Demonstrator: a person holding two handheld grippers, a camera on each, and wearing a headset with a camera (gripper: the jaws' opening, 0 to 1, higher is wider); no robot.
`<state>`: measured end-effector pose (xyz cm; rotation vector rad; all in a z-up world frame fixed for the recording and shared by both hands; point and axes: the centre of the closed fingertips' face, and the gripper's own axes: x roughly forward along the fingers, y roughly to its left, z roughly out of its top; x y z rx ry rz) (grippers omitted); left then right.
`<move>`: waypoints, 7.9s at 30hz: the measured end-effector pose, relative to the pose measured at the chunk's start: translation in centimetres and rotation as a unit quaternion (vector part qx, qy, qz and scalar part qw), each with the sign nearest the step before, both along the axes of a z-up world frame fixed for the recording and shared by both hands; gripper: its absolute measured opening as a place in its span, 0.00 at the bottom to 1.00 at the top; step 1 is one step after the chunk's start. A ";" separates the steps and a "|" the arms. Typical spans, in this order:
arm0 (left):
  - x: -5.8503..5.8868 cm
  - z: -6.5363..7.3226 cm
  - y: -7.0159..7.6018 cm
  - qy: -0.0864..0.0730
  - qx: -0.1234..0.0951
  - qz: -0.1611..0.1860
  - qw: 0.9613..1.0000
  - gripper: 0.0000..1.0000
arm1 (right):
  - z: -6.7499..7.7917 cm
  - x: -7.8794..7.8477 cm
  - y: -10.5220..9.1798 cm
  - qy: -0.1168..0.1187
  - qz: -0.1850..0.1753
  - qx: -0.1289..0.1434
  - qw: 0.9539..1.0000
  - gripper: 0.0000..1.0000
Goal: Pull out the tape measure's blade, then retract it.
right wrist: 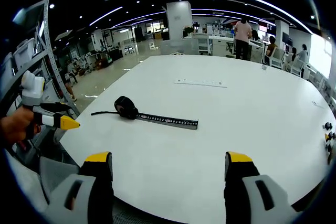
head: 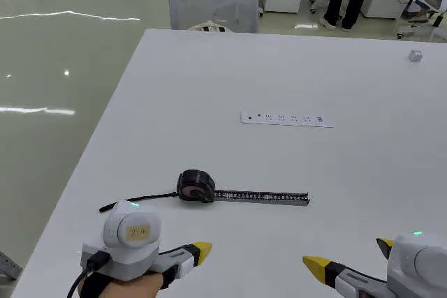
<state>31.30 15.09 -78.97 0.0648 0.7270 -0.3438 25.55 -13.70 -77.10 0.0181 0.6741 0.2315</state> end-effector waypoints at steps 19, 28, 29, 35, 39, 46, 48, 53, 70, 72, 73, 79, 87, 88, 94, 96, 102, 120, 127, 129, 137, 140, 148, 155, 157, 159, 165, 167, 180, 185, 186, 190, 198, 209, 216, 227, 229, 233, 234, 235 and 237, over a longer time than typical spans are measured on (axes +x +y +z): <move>1.0 -0.3 -1.1 0.007 0.002 0.008 1.000 0.94 | -1.3 0.9 -0.1 0.018 0.015 -0.007 1.000 0.90; 1.9 -0.6 -1.5 0.013 0.006 0.013 1.000 0.94 | -1.9 2.0 -0.2 0.029 0.025 -0.012 0.999 0.89; 2.0 -0.6 -1.6 0.013 0.006 0.013 1.000 0.94 | -1.9 2.1 -0.2 0.029 0.025 -0.012 0.999 0.89; 2.7 -0.9 -1.7 0.015 0.008 0.020 1.000 0.93 | -2.3 2.6 -0.3 0.035 0.030 -0.015 0.999 0.88; 3.1 -1.0 -1.8 0.014 0.009 0.024 1.000 0.93 | -2.8 2.8 -0.5 0.038 0.035 -0.016 0.999 0.88; 3.7 -1.6 -2.0 0.016 0.010 0.029 0.999 0.92 | -3.6 3.2 -0.8 0.045 0.041 -0.016 0.998 0.87; 3.8 -1.8 -2.1 0.017 0.010 0.030 0.999 0.91 | -3.7 3.4 -0.8 0.046 0.044 -0.016 0.998 0.87; 4.3 -1.9 -2.4 0.017 0.009 0.033 0.999 0.91 | -4.2 3.9 -0.9 0.049 0.051 -0.019 0.997 0.87; 6.3 -2.8 -3.6 0.020 0.015 0.036 0.999 0.90 | -5.4 6.0 -1.7 0.060 0.070 -0.028 0.995 0.85; 6.6 -2.9 -3.7 0.019 0.015 0.037 0.999 0.89 | -5.6 6.1 -1.7 0.062 0.073 -0.031 0.995 0.84; 6.8 -2.9 -3.7 0.019 0.014 0.039 0.999 0.89 | -5.6 6.3 -1.7 0.062 0.074 -0.031 0.995 0.84; 7.6 -3.0 -3.9 0.016 0.018 0.039 0.999 0.88 | -6.3 6.8 -1.6 0.068 0.082 -0.033 0.994 0.83; 8.4 -3.3 -3.9 0.014 0.019 0.046 0.999 0.87 | -7.0 7.5 -1.6 0.074 0.093 -0.037 0.992 0.82; 8.5 -3.3 -3.9 0.013 0.018 0.047 0.999 0.87 | -7.0 7.6 -1.6 0.074 0.093 -0.037 0.992 0.82; 9.1 -3.6 -4.1 0.011 0.019 0.050 0.998 0.86 | -7.7 8.2 -1.6 0.078 0.102 -0.039 0.991 0.82; 9.2 -3.7 -4.2 0.010 0.018 0.051 0.998 0.86 | -7.9 8.4 -1.6 0.080 0.105 -0.041 0.990 0.81; 9.6 -4.2 -4.4 0.014 0.019 0.053 0.998 0.86 | -8.4 8.8 -1.7 0.083 0.111 -0.044 0.989 0.80; 11.1 -5.8 -4.4 0.023 0.021 0.067 0.997 0.84 | -9.8 10.1 -1.7 0.084 0.140 -0.051 0.985 0.75; 11.4 -6.3 -4.4 0.028 0.020 0.072 0.997 0.84 | -10.4 10.3 -1.8 0.090 0.155 -0.061 0.982 0.74; 11.9 -6.7 -4.4 0.030 0.018 0.077 0.996 0.84 | -10.9 11.0 -2.1 0.093 0.166 -0.069 0.979 0.74; 12.7 -7.0 -4.5 0.030 0.019 0.080 0.996 0.83 | -11.5 11.9 -2.2 0.095 0.182 -0.078 0.976 0.74; 12.9 -7.1 -4.5 0.029 0.019 0.083 0.996 0.83 | -11.7 12.0 -2.1 0.097 0.190 -0.082 0.974 0.73; 13.4 -7.7 -4.4 0.032 0.020 0.086 0.996 0.82 | -12.2 12.8 -2.1 0.101 0.212 -0.094 0.968 0.72; 13.7 -8.1 -4.4 0.036 0.019 0.090 0.995 0.82 | -12.5 13.6 -2.1 0.098 0.239 -0.102 0.961 0.70; 13.8 -8.2 -4.3 0.037 0.019 0.091 0.995 0.81 | -12.6 13.8 -2.1 0.099 0.250 -0.109 0.957 0.69; 14.0 -8.4 -4.2 0.038 0.018 0.094 0.995 0.81 | -12.6 13.9 -2.1 0.099 0.257 -0.113 0.955 0.68; 14.4 -8.6 -4.2 0.040 0.015 0.099 0.994 0.80 | -12.9 14.4 -2.1 0.100 0.283 -0.126 0.946 0.65; 14.6 -8.7 -4.1 0.042 0.015 0.100 0.994 0.80 | -13.2 14.5 -2.1 0.101 0.296 -0.128 0.941 0.64; 15.2 -9.6 -4.0 0.050 0.016 0.103 0.993 0.79 | -14.2 15.1 -2.1 0.106 0.359 -0.140 0.917 0.57; 15.3 -9.7 -4.0 0.051 0.015 0.104 0.993 0.78 | -14.6 15.6 -2.5 0.111 0.379 -0.155 0.905 0.53; 15.3 -9.7 -4.0 0.052 0.016 0.104 0.993 0.78 | -14.7 15.7 -2.6 0.112 0.382 -0.159 0.903 0.53; 15.1 -9.8 -4.1 0.053 0.015 0.107 0.993 0.78 | -14.9 15.9 -2.9 0.117 0.404 -0.175 0.890 0.52; 15.3 -10.0 -4.1 0.056 0.014 0.110 0.992 0.77 | -15.1 16.5 -2.9 0.114 0.440 -0.186 0.871 0.48; 15.8 -10.2 -4.1 0.055 0.012 0.114 0.992 0.75 | -15.3 16.9 -2.6 0.115 0.483 -0.200 0.845 0.44; 15.9 -10.4 -4.0 0.057 0.010 0.116 0.992 0.75 | -15.4 17.3 -2.1 0.116 0.509 -0.207 0.827 0.41; 16.3 -10.8 -4.0 0.057 0.008 0.118 0.991 0.73 | -15.7 17.9 -2.1 0.120 0.543 -0.217 0.803 0.33; 16.4 -10.9 -4.1 0.058 0.007 0.118 0.991 0.73 | -15.7 17.9 -2.0 0.121 0.549 -0.217 0.798 0.32; 16.4 -11.0 -4.3 0.060 0.004 0.118 0.991 0.72 | -15.9 17.9 -2.0 0.124 0.559 -0.218 0.791 0.30; 16.4 -11.0 -4.3 0.060 0.004 0.118 0.991 0.72 | -15.9 17.9 -2.0 0.124 0.560 -0.219 0.789 0.29; 16.5 -11.0 -4.3 0.060 0.004 0.117 0.991 0.71 | -15.9 17.8 -2.0 0.125 0.562 -0.219 0.788 0.29; 16.5 -11.1 -4.4 0.061 0.003 0.118 0.991 0.71 | -16.0 17.8 -1.9 0.127 0.563 -0.218 0.787 0.28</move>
